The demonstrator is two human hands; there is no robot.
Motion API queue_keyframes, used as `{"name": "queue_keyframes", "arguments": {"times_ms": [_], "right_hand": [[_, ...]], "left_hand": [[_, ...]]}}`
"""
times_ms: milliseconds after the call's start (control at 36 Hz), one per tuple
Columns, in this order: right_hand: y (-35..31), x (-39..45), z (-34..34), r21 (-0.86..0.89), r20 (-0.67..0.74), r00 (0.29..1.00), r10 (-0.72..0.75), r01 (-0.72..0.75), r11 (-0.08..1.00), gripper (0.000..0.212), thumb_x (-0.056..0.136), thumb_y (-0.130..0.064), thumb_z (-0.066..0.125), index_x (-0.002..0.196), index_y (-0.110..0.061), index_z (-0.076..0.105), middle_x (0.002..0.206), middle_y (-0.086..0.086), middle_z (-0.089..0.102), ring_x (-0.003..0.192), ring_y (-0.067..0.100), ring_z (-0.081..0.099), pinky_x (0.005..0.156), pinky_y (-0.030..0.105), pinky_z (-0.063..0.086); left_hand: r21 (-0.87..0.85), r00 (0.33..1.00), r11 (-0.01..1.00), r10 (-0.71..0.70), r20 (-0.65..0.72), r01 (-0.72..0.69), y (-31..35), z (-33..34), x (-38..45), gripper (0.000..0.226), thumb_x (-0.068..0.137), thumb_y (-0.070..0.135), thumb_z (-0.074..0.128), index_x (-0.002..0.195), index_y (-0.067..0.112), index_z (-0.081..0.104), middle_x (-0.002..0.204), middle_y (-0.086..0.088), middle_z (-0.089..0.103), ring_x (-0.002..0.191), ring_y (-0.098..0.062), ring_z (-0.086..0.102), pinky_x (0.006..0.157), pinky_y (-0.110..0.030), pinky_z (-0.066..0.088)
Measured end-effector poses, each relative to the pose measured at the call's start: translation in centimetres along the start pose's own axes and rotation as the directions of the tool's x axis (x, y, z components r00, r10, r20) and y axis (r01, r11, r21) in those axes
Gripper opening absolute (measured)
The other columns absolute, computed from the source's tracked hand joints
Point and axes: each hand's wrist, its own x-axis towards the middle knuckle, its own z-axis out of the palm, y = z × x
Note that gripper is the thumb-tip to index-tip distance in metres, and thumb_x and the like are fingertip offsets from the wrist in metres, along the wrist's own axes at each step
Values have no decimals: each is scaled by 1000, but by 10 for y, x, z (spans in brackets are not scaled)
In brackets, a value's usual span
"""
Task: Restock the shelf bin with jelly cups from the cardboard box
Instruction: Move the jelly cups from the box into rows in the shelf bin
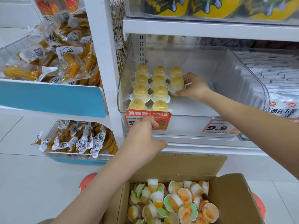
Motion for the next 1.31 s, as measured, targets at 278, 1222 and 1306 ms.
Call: {"name": "queue_keyframes", "arguments": {"times_ms": [278,1222,1306], "right_hand": [[1,1,0,-12,8,1000,-20,20,1000,55,66,-28,85,109,-18,53,109,0,62,91,18,60,74,25,45],[170,-321,139,-133,461,885,63,-1,991,36,88,-16,64,123,-20,55,111,-6,54,103,9,49,88,27,46],[174,-313,154,-132,451,890,65,-5,991,40,88,-17,64,126,-20,52,121,-4,52,108,13,49,88,29,46]], "left_hand": [[-4,1000,1000,27,4,-27,-3,0,2,50,77,29,75,119,22,50,131,3,46,119,-12,47,101,-30,41],[-21,908,942,-316,274,334,-206,224,-68,48,77,8,69,122,11,53,113,-6,58,111,-22,55,83,-22,43],[48,894,939,-338,295,340,-213,242,-67,61,78,15,70,133,16,43,125,-8,53,114,-24,52,91,-29,45]]}}
